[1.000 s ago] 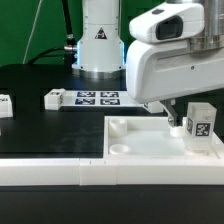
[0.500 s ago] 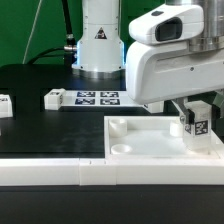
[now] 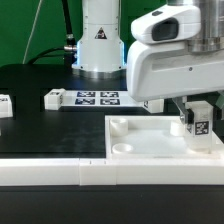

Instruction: Assemble one leg

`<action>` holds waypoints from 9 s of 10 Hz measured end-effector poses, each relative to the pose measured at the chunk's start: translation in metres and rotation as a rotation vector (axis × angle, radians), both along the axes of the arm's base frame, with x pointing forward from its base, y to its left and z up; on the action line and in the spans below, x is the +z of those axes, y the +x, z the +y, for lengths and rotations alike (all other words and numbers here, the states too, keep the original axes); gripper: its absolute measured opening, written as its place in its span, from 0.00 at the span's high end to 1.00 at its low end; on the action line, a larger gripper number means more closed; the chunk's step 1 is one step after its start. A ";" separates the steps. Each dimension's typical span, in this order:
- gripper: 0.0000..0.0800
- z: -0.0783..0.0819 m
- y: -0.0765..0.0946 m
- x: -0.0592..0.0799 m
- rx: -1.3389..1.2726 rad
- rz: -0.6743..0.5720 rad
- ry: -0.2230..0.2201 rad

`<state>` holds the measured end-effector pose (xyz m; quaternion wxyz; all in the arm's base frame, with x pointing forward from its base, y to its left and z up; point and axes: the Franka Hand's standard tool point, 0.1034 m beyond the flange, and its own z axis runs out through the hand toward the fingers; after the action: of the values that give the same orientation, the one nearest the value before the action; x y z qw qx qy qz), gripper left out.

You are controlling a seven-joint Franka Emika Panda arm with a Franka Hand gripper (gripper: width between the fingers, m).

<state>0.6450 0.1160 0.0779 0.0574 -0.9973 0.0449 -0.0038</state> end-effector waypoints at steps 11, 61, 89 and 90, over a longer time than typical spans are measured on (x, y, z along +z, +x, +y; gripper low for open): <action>0.64 -0.014 0.000 -0.003 -0.971 0.069 -0.015; 0.19 0.006 -0.008 -0.006 0.207 -0.029 -0.074; 0.23 0.008 -0.009 -0.008 -1.524 0.165 0.038; 0.20 0.010 -0.009 -0.008 -1.405 0.150 0.038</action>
Offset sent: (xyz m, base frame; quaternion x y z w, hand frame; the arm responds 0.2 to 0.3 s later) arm 0.0041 -0.0047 -0.0166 -0.0137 0.0185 0.2297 0.9730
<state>0.6355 0.1259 0.0696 0.0556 -0.7288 0.6819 0.0297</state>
